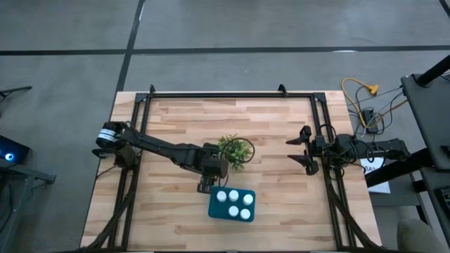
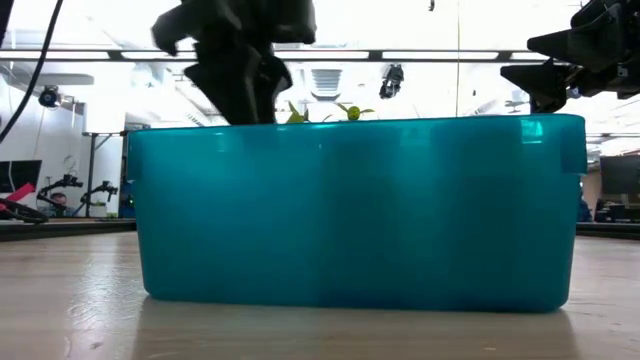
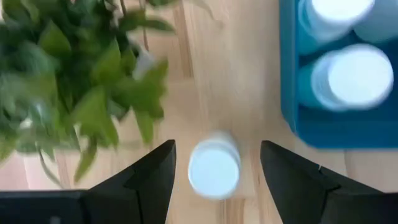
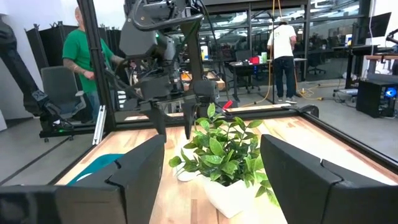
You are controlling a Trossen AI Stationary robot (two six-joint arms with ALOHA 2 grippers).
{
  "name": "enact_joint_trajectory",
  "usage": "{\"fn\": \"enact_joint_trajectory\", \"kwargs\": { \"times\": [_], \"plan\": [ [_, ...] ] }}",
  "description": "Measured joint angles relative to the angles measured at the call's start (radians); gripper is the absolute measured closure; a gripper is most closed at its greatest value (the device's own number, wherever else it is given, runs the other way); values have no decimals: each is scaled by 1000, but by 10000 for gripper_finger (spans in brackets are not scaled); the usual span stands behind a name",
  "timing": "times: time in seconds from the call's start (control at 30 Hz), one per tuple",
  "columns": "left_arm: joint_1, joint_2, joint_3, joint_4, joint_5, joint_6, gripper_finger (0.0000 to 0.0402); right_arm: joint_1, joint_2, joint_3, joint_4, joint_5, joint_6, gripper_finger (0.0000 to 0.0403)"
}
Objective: Pick and place pill bottles into a basket
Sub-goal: Put the white medicine bottle into the blue bin
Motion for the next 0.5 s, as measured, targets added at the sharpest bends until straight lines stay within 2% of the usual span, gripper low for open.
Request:
{"fn": "enact_joint_trajectory", "kwargs": {
  "times": [0.17,0.33,0.5],
  "plan": [
    [1,-76,-76,27,2,-5,185,0,0,0,0,0,0,151],
    [12,-157,-162,126,2,-10,185,0,0,0,0,1,0,156],
    [18,-187,-235,180,9,-30,185,0,0,0,0,1,0,154]
  ]
}}
